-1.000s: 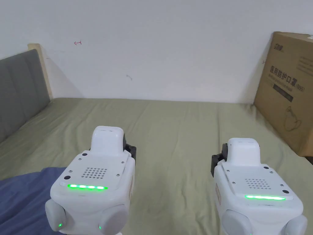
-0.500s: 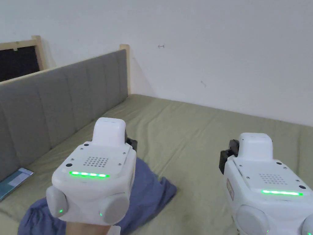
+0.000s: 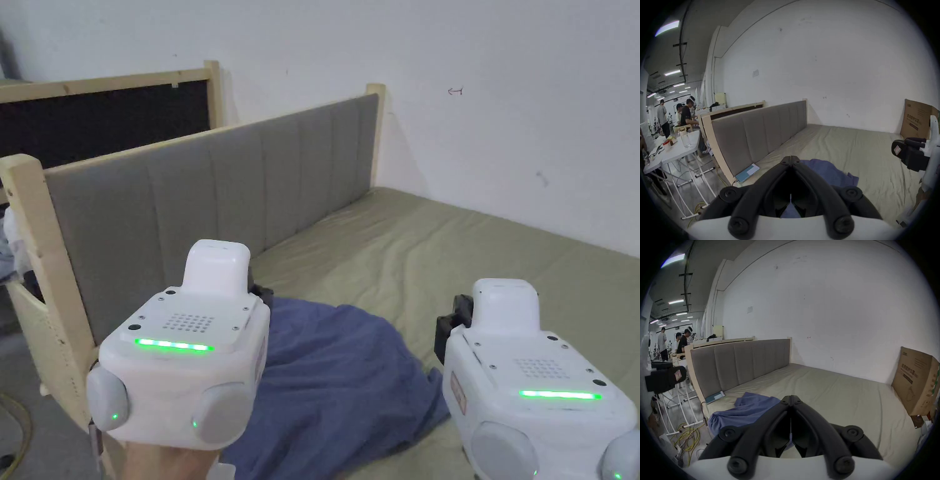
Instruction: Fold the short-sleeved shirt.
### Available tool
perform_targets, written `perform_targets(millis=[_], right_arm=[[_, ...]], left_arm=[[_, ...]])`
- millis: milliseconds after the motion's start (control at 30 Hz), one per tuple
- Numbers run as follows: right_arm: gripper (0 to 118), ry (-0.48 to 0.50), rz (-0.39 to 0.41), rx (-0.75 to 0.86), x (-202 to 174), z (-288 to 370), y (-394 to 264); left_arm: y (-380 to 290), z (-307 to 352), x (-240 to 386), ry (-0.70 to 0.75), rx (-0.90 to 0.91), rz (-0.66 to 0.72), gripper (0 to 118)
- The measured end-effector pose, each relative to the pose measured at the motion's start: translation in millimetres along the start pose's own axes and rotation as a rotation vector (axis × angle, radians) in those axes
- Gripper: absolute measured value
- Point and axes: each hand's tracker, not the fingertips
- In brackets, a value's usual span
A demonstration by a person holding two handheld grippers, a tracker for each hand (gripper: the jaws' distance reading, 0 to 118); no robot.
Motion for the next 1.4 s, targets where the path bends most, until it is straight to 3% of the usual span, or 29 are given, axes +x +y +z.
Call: perform_targets(millis=[200, 267, 333, 367, 400, 433, 467, 833, 867, 900, 1000, 1033, 1067, 1133, 1267, 1367, 1400], right_arm=[[0, -0.019, -0.014, -0.072, 8, -14, -13], [0, -0.027, -0.016, -0.101, 12, -20, -21], [0, -0.034, -0.014, -0.129, 15, -28, -28], [0, -0.037, -0.012, -0.145, 17, -33, -32], [0, -0.046, -0.012, -0.162, 18, -38, -35], [0, -0.052, -0.017, -0.174, 20, -42, -37], [0, -0.051, -0.023, -0.189, 21, -46, -40], [0, -0.054, -0.1, -0.333, 35, -80, -70], [0, -0.059, -0.094, -0.342, 36, -81, -72], [0, -0.061, -0.096, -0.35, 38, -82, -74], [0, -0.063, -0.143, -0.37, 45, -83, -77], [0, -0.065, -0.155, -0.372, 46, -82, -78], [0, -0.066, -0.16, -0.374, 48, -82, -79], [0, -0.074, -0.16, -0.378, 48, -80, -80], [0, -0.07, -0.17, -0.38, 55, -70, -81], [0, -0.095, -0.171, -0.376, 65, -62, -79], [0, -0.103, -0.193, -0.368, 71, -59, -78]], left_arm=[[-27, -66, 20, -0.074, -0.241, 0.031, 0], [-41, -92, 30, -0.116, -0.295, 0.029, 8], [-54, -120, 42, -0.154, -0.389, 0.001, 39], [-63, -137, 47, -0.178, -0.447, 0.011, 64], [-73, -156, 50, -0.199, -0.504, 0.029, 100], [-84, -172, 52, -0.212, -0.571, 0.055, 114], [-94, -188, 56, -0.209, -0.661, 0.056, 116], [-175, -260, 95, -0.271, -0.939, -0.02, 113], [-175, -261, 98, -0.28, -0.938, -0.068, 108], [-171, -261, 100, -0.268, -0.944, -0.055, 89], [-157, -257, 90, -0.225, -0.889, -0.031, 63], [-152, -255, 86, -0.217, -0.861, -0.021, 27], [-147, -255, 81, -0.204, -0.863, 0.036, 5], [-151, -262, 75, -0.216, -0.926, 0.118, 5], [-143, -261, 73, -0.217, -0.927, 0.128, 5], [-112, -252, 70, -0.312, -0.874, 0.202, 5], [-100, -248, 73, -0.313, -0.863, 0.161, 5]])
